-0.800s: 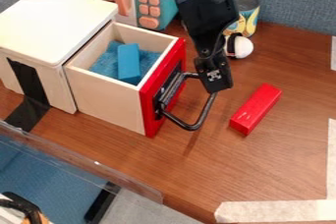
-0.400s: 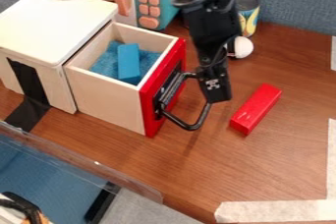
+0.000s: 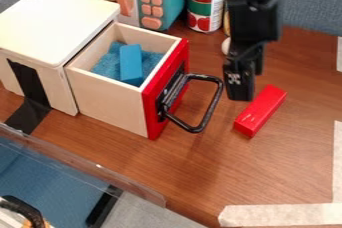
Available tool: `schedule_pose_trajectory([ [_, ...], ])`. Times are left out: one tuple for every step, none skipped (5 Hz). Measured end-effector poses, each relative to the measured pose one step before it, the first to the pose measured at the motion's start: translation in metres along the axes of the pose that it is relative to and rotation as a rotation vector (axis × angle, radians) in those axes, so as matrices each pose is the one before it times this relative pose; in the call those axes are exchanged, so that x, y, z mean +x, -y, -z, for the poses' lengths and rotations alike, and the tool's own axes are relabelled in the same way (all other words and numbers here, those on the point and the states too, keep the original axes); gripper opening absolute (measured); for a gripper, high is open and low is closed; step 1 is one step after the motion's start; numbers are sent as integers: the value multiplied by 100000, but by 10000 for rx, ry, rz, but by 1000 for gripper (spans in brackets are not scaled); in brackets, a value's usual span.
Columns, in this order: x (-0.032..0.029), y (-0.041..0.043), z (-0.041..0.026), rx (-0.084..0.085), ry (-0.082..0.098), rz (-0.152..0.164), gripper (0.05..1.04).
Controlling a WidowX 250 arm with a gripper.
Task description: Close the drawer
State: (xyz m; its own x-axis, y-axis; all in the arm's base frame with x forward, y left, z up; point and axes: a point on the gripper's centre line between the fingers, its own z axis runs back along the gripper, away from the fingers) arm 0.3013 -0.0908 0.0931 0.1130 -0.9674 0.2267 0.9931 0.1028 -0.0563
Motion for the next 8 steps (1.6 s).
schedule_pose_trajectory([
  [1231,-530,1834,352,-478,805,999],
  [389,58,1136,569,-399,130,999],
  [126,736,1237,1039,-220,-475,999],
  [-270,336,31,869,-45,-348,999],
  [-334,154,200,215,-46,-48,999],
  [-665,-25,137,-12,-110,-161,999],
  [-912,-49,184,-18,-135,-265,999],
  [-1162,-61,380,-64,-152,-328,999],
])
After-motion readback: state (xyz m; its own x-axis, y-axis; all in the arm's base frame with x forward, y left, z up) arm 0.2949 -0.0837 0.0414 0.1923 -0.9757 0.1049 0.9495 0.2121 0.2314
